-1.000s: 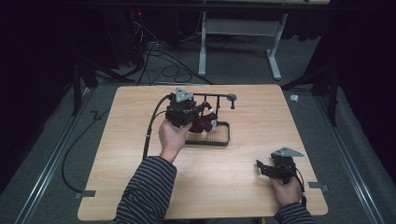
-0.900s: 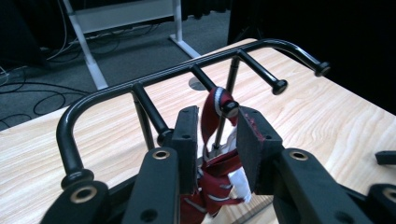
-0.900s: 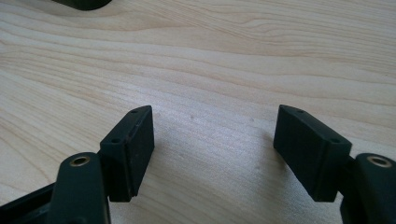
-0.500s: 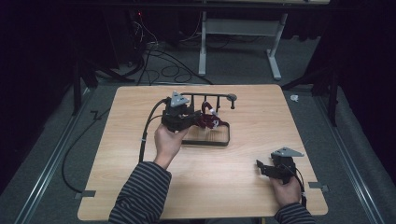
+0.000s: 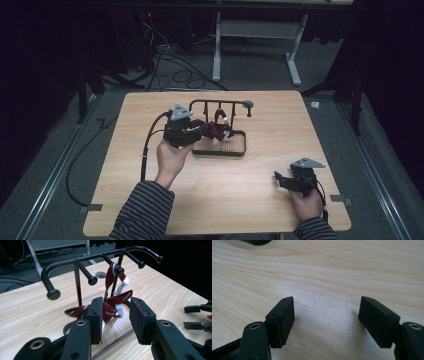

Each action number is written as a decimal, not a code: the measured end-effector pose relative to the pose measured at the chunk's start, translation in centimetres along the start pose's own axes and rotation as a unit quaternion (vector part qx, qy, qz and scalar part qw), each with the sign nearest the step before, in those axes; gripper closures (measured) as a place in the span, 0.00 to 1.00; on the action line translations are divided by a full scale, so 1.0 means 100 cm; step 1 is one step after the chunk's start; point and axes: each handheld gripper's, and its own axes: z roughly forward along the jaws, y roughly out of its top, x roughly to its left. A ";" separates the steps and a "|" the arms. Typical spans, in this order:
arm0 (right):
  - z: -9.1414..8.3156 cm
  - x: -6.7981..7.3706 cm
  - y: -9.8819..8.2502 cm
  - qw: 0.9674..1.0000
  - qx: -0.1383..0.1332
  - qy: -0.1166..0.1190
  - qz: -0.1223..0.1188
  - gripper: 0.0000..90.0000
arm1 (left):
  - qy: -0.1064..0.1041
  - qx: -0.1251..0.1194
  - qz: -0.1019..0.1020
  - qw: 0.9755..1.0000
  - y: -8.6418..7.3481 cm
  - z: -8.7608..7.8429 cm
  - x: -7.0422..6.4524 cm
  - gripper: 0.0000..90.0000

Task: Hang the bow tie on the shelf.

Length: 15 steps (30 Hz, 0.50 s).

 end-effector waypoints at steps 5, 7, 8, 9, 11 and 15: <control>0.000 0.000 0.000 1.000 0.000 0.000 0.000 0.33 | -0.002 -0.002 -0.006 1.000 -0.005 -0.006 0.003 0.70; 0.000 0.000 0.000 1.000 0.000 0.000 0.000 0.33 | -0.003 -0.001 -0.007 1.000 -0.006 -0.008 0.004 0.70; 0.000 0.000 0.000 1.000 0.000 0.000 0.000 0.33 | -0.002 -0.001 -0.006 1.000 -0.007 -0.009 0.004 0.69; 0.000 0.000 0.000 1.000 0.000 0.000 0.000 0.33 | -0.002 0.000 -0.006 1.000 -0.007 -0.010 0.004 0.69; 0.000 0.000 0.000 1.000 0.000 0.000 0.000 0.33 | -0.003 -0.001 -0.005 1.000 -0.008 -0.012 0.004 0.69; 0.000 0.000 0.000 1.000 0.000 0.000 0.000 0.33 | -0.004 -0.002 -0.005 1.000 -0.011 -0.016 0.004 0.69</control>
